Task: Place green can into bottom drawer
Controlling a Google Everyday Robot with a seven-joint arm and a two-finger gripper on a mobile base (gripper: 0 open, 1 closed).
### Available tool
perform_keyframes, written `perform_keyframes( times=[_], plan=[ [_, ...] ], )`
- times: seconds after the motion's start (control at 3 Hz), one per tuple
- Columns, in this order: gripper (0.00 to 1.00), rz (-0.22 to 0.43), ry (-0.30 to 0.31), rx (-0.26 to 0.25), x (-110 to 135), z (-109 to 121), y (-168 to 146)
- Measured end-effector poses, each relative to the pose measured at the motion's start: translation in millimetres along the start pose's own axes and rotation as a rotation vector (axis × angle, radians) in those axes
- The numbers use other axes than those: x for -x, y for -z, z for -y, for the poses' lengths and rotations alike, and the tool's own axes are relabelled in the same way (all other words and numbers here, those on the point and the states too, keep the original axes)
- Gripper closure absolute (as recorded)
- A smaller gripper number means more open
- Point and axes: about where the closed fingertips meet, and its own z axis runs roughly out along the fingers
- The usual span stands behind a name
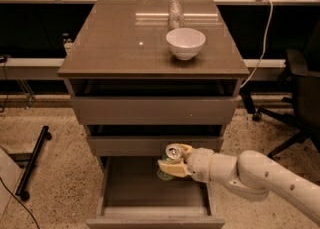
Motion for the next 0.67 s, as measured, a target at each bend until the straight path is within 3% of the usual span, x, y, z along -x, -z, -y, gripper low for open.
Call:
perform_keyframes(
  times=[0.67],
  plan=[
    [1.00,0.007,-0.016,-0.049,-54.1,17.1,-12.9]
  ],
)
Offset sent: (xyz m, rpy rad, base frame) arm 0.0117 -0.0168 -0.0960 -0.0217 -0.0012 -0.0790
